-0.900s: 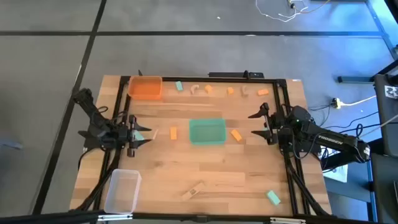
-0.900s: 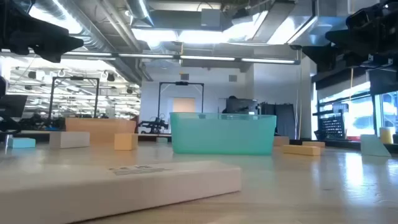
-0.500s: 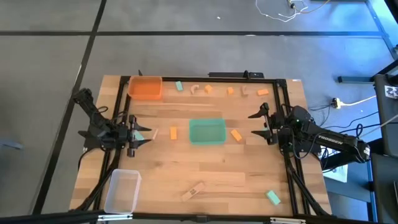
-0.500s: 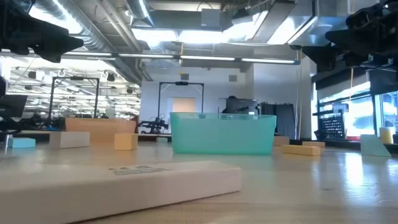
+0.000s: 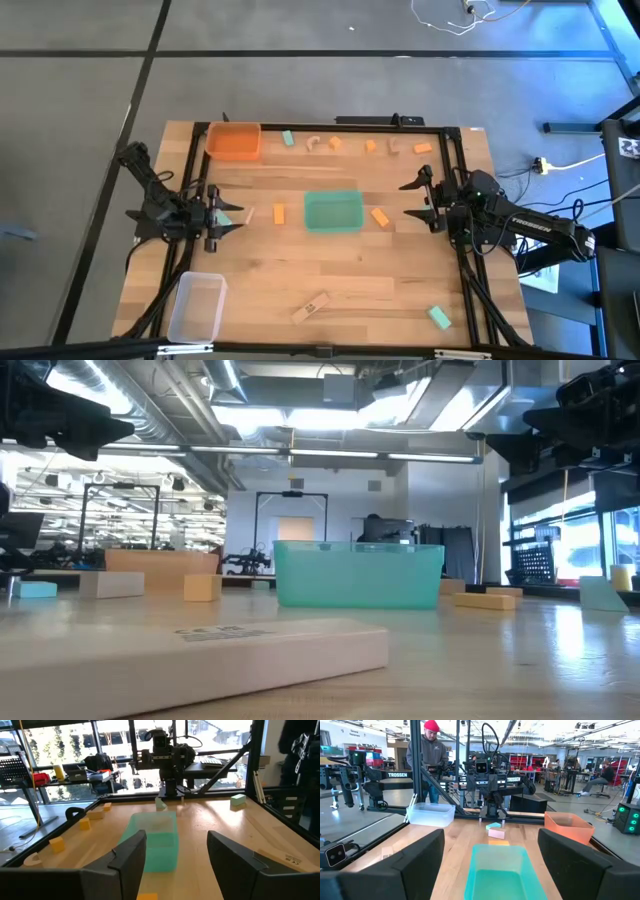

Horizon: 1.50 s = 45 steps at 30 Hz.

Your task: Sort & place blocks by color

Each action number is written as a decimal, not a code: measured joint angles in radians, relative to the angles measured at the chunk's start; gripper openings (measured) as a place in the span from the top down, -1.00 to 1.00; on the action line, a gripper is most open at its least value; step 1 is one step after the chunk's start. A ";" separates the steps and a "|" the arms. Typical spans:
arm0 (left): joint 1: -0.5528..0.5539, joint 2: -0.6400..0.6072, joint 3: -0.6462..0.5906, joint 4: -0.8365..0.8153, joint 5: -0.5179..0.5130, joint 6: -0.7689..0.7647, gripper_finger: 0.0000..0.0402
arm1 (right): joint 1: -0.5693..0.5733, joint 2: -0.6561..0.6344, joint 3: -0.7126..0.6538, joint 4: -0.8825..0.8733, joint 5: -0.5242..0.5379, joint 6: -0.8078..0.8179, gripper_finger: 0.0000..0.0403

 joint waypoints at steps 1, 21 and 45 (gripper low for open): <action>0.000 0.000 0.000 0.000 0.000 0.000 0.00 | 0.000 0.000 0.000 0.000 0.000 0.000 -0.61; 0.000 0.000 0.000 0.000 0.000 0.000 0.00 | 0.003 0.002 0.000 -0.008 0.057 0.009 -0.61; 0.000 0.000 0.000 0.000 0.000 0.000 0.00 | 0.004 0.002 0.000 0.006 0.062 0.448 -0.61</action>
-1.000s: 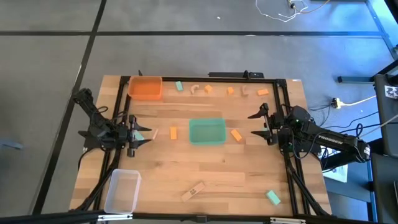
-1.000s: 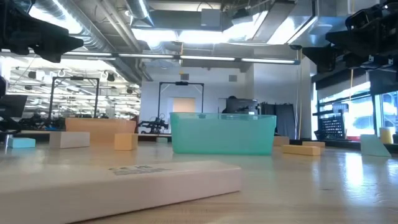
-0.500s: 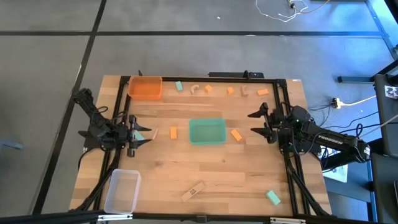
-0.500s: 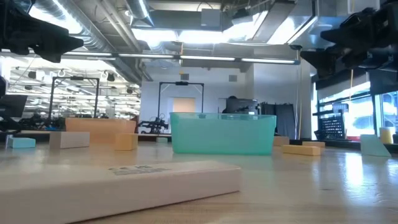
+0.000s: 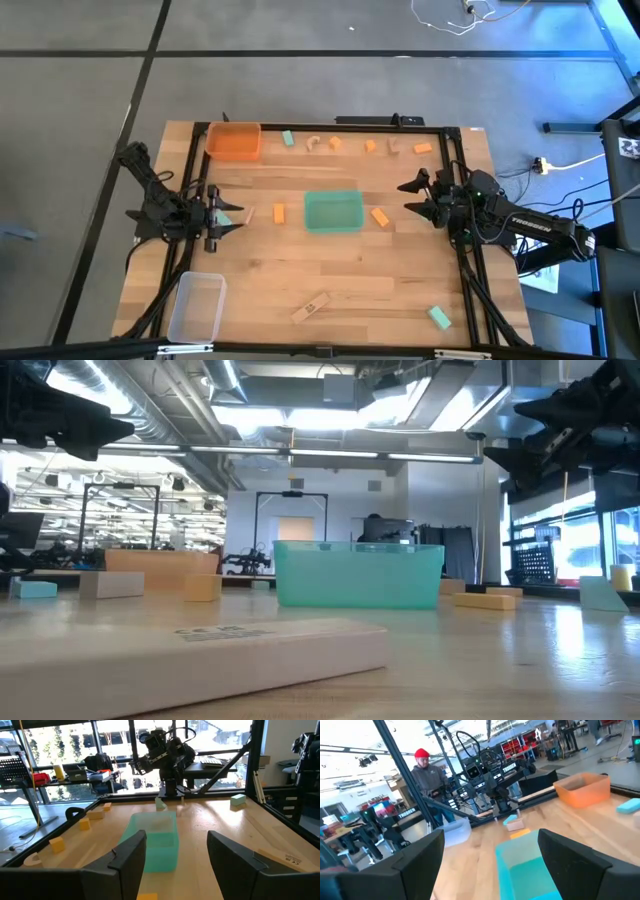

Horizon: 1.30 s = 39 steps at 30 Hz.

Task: Sort & place blocks by color
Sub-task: Put the orange block into the light blue bin

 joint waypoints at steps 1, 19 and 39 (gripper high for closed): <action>0.000 0.000 0.000 0.000 0.000 0.000 0.00 | 0.000 0.000 0.000 0.000 0.006 -0.007 -0.61; 0.000 0.000 0.000 0.000 -0.016 0.030 0.00 | 0.000 0.000 0.027 -0.010 0.132 0.079 -0.61; 0.000 0.000 0.043 -0.002 -0.143 0.063 0.00 | 0.000 0.391 0.714 -0.981 0.355 0.059 -0.61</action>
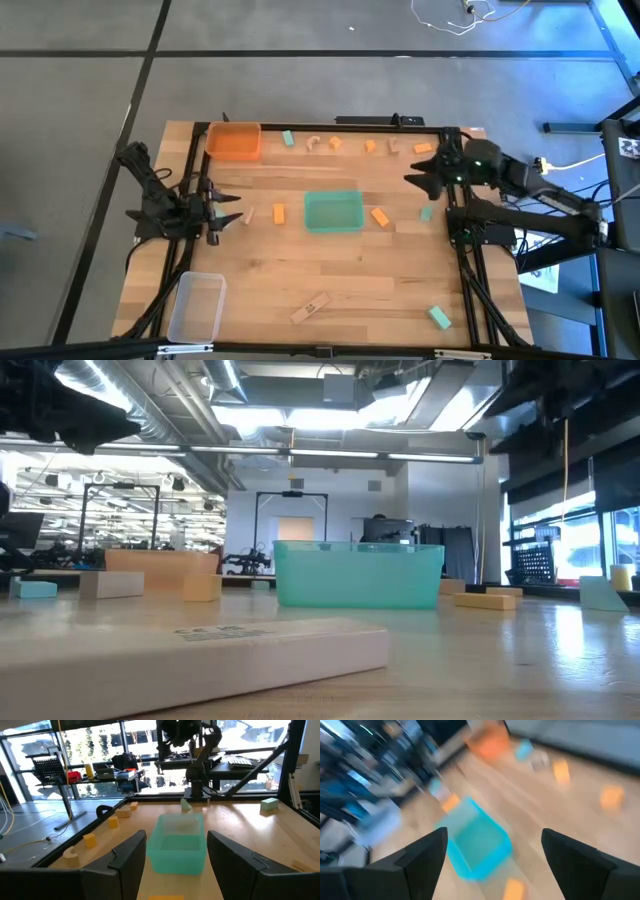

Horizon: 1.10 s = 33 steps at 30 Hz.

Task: Sort & place blocks by color
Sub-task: Put the orange block into the light blue bin

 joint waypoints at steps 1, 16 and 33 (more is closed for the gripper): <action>0.000 0.000 0.009 0.000 -0.004 0.015 0.00 | 0.000 0.039 0.028 -0.045 -0.007 0.020 -0.61; 0.000 0.093 0.208 -0.045 -0.105 0.095 0.00 | 0.029 0.523 0.203 -0.214 -0.125 0.121 -0.61; 0.000 0.453 0.529 -0.128 -0.259 0.094 0.00 | 0.193 0.870 0.204 -0.215 -0.071 0.148 -0.61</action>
